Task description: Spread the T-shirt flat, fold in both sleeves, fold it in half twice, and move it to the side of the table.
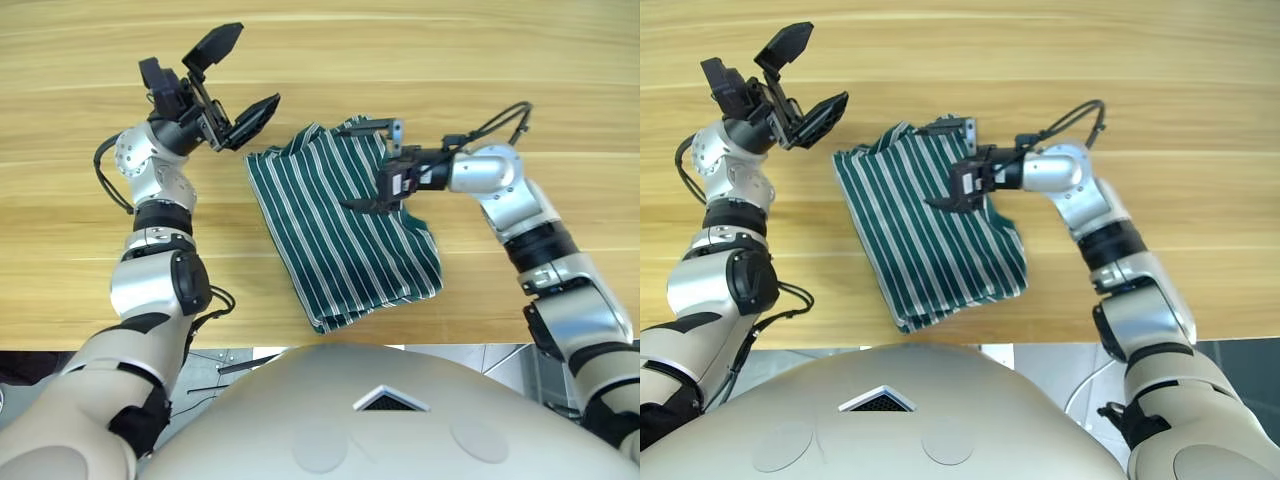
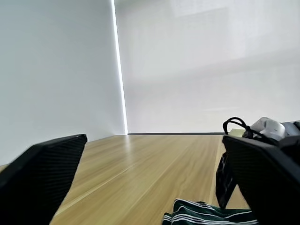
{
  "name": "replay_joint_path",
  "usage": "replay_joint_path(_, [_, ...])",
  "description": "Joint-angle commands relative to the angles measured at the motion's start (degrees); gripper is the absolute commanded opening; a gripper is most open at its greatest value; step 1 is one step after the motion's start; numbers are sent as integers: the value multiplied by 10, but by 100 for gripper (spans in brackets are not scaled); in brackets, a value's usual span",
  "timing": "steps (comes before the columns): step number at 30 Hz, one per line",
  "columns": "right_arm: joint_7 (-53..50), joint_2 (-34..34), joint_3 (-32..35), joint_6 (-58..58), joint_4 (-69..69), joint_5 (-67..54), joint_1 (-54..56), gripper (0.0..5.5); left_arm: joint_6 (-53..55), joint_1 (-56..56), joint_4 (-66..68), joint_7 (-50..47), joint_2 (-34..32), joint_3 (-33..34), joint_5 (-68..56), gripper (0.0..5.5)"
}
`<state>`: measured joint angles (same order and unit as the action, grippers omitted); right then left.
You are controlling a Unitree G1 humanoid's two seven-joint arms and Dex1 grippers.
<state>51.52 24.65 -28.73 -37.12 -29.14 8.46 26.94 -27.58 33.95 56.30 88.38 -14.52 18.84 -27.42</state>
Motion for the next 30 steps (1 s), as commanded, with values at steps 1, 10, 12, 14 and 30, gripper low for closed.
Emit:
replay_joint_path(1, [-27, -37, -20, -12, -111, 58, 47, 540, -6, -1, -10, 0, 5, -8, 0, 537])
replay_joint_path(10, [-428, -94, 3, 95, -413, 162, 155, 540, -6, -4, -15, -5, 16, -13, 1, 537])
replay_joint_path(12, [-473, -93, 24, 112, -435, 153, 158, 540, -6, -5, -15, -5, 17, -14, 1, 537])
replay_joint_path(14, [-492, -88, 35, 114, -443, 150, 154, 540, -6, -8, -18, -5, 16, -15, 1, 537])
replay_joint_path(30, [-46, 35, 44, -116, -184, -29, -36, 540, -8, -40, -71, -1, 19, -42, 2, 537])
